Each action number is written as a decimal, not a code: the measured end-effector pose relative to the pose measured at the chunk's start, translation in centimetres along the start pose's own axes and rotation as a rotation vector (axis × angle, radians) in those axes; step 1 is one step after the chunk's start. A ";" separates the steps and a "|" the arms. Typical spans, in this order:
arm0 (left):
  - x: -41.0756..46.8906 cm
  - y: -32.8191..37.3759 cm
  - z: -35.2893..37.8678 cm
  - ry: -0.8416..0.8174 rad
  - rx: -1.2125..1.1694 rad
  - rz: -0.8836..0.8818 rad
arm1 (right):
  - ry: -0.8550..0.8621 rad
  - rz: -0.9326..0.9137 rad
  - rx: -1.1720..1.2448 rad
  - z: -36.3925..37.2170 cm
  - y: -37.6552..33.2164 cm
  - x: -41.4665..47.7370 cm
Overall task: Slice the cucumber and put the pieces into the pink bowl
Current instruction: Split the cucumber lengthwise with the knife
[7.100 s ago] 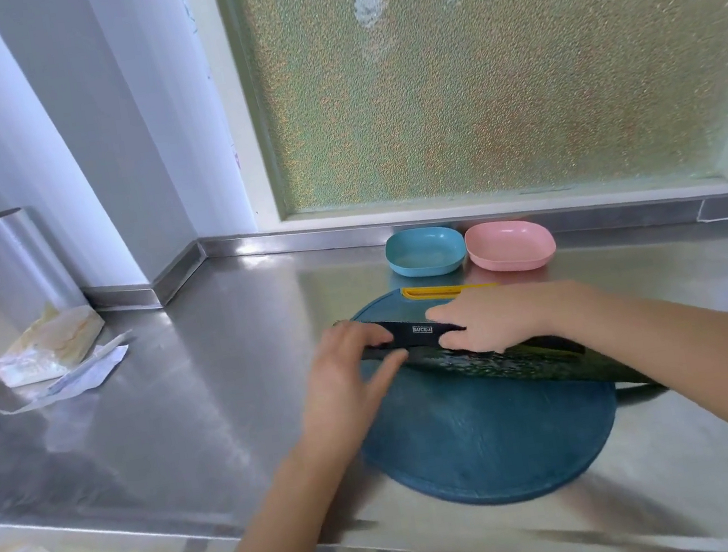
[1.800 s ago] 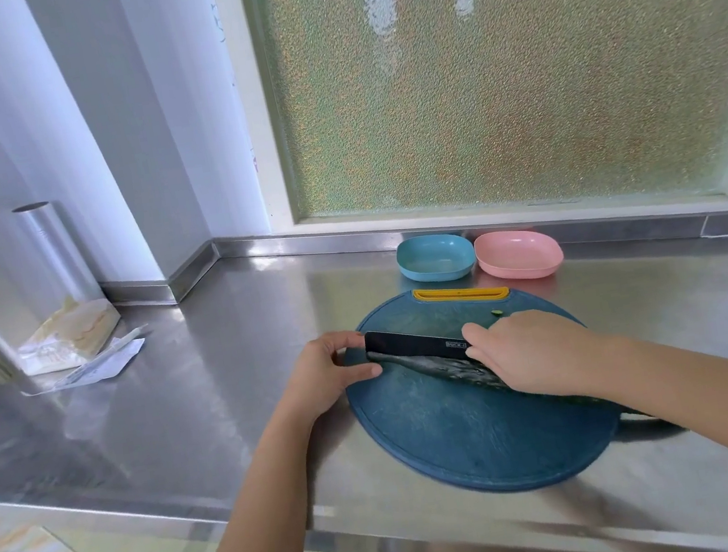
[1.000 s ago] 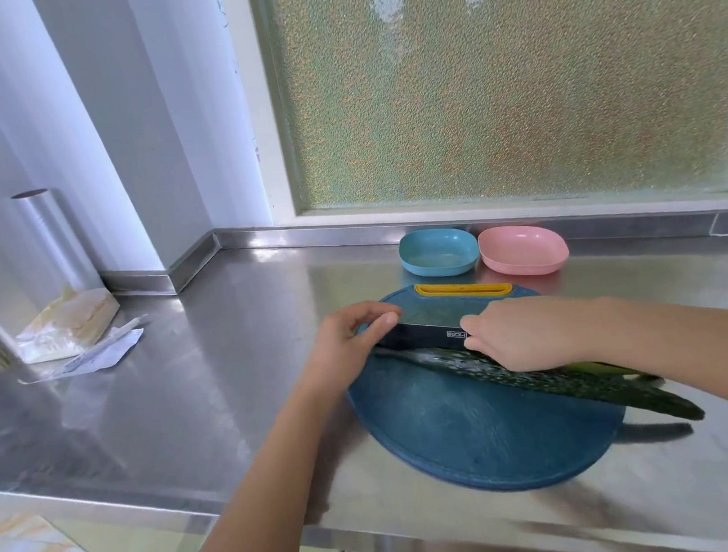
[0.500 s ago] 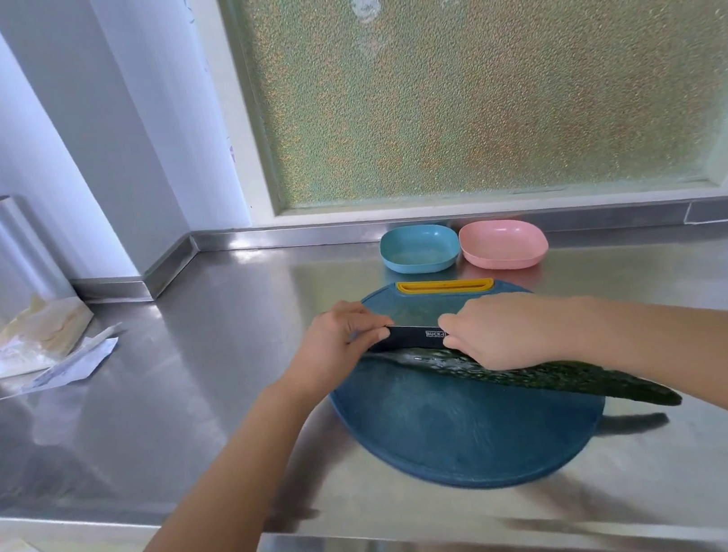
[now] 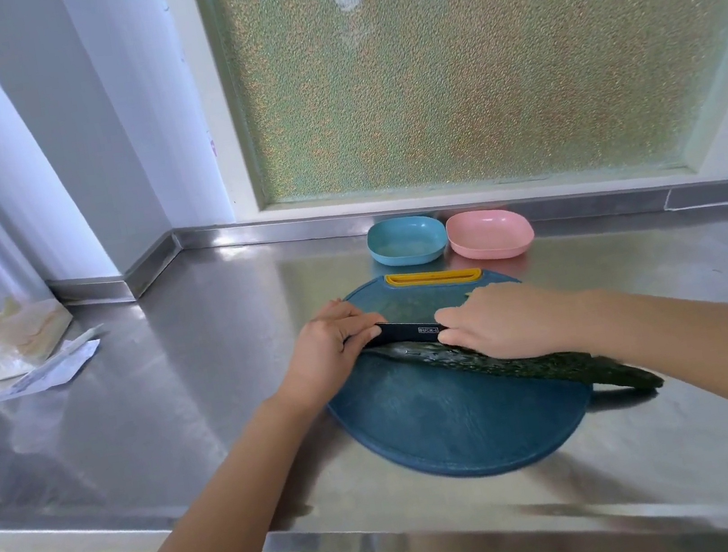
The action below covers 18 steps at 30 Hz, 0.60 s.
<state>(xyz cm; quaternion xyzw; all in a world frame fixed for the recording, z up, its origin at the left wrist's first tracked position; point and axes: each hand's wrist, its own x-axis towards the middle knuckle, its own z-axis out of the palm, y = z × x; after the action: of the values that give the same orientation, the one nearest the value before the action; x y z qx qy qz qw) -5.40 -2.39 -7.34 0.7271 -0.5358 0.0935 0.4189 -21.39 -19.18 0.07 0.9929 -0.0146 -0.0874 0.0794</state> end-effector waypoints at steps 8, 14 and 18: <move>0.3 0.0 0.1 0.014 0.001 0.021 | 0.064 -0.087 0.103 1.2 2.8 -3.3; -0.4 0.5 0.8 0.078 0.042 0.000 | 0.096 -0.197 -0.033 1.3 3.3 -2.5; -0.8 1.5 1.7 0.174 0.268 0.232 | 0.115 -0.231 -0.037 2.3 3.7 -2.2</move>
<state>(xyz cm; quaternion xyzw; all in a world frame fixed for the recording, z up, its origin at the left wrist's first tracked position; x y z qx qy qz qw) -7.56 -3.18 -8.11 0.6989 -0.5605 0.2743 0.3494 -24.05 -23.09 -1.18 0.9897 0.1061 -0.0389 0.0876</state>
